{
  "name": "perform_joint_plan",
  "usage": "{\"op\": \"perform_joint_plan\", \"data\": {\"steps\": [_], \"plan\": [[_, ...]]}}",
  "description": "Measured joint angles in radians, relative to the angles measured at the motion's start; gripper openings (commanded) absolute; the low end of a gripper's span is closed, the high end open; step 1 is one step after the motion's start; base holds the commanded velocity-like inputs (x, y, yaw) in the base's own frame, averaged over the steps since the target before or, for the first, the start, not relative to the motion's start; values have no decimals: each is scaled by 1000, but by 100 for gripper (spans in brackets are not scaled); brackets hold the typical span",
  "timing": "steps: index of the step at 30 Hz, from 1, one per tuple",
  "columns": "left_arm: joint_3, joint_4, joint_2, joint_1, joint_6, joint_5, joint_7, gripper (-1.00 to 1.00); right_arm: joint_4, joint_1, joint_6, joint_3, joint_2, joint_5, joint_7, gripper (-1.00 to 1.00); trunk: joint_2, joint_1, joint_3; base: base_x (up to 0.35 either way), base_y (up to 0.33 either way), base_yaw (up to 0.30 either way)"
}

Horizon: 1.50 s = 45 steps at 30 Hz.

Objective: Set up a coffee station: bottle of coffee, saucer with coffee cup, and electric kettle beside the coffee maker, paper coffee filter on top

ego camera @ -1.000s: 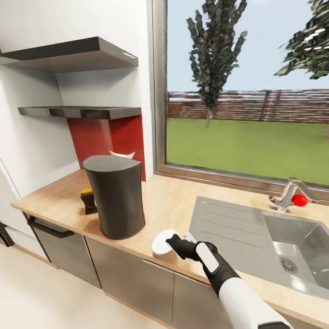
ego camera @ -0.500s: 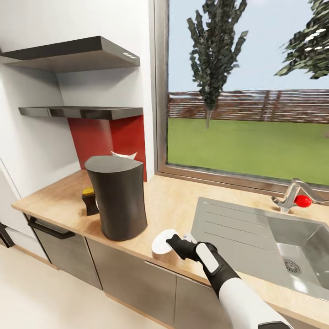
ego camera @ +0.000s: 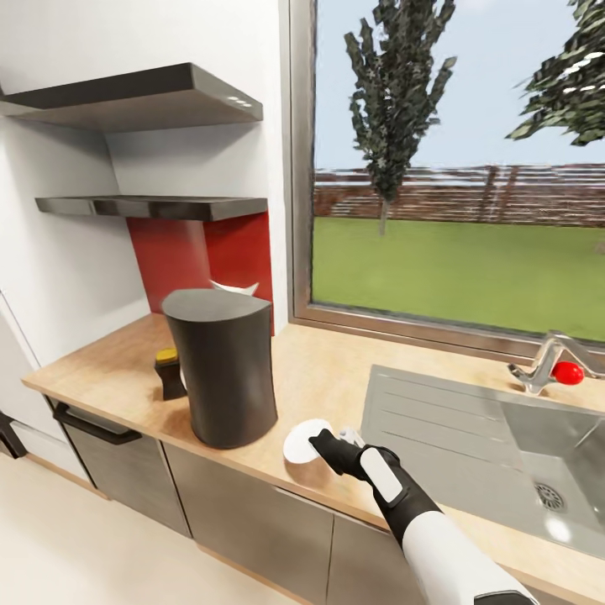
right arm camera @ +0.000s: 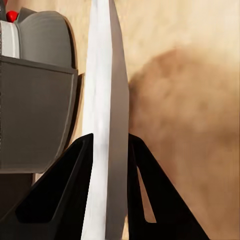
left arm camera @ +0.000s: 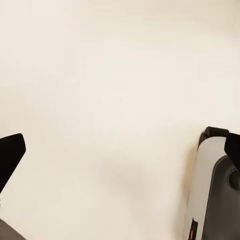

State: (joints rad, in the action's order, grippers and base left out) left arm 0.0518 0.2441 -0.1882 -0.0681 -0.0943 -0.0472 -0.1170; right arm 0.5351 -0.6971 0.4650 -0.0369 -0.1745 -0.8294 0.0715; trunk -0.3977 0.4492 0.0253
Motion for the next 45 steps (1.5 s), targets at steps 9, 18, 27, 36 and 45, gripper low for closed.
{"op": "perform_joint_plan", "data": {"steps": [9,18,27,36,45], "plan": [[-2,-1,1,0,0,1,0,100,-2,0,0,0,0,0,-1,-100,0,0,0,26,65,0],[-3,-2,1,0,1,1,0,100,-9,0,0,0,0,1,-1,-100,0,0,0,109,64,0],[-4,-3,1,0,0,1,0,100,-14,0,0,0,0,0,1,100,0,0,0,7,5,0],[-4,-2,1,0,0,1,0,100,-14,0,1,0,0,-9,2,100,0,0,0,0,-6,0],[-4,-8,2,0,1,2,0,100,49,0,1,1,0,-3,-2,100,0,1,0,-149,-232,0]]}}
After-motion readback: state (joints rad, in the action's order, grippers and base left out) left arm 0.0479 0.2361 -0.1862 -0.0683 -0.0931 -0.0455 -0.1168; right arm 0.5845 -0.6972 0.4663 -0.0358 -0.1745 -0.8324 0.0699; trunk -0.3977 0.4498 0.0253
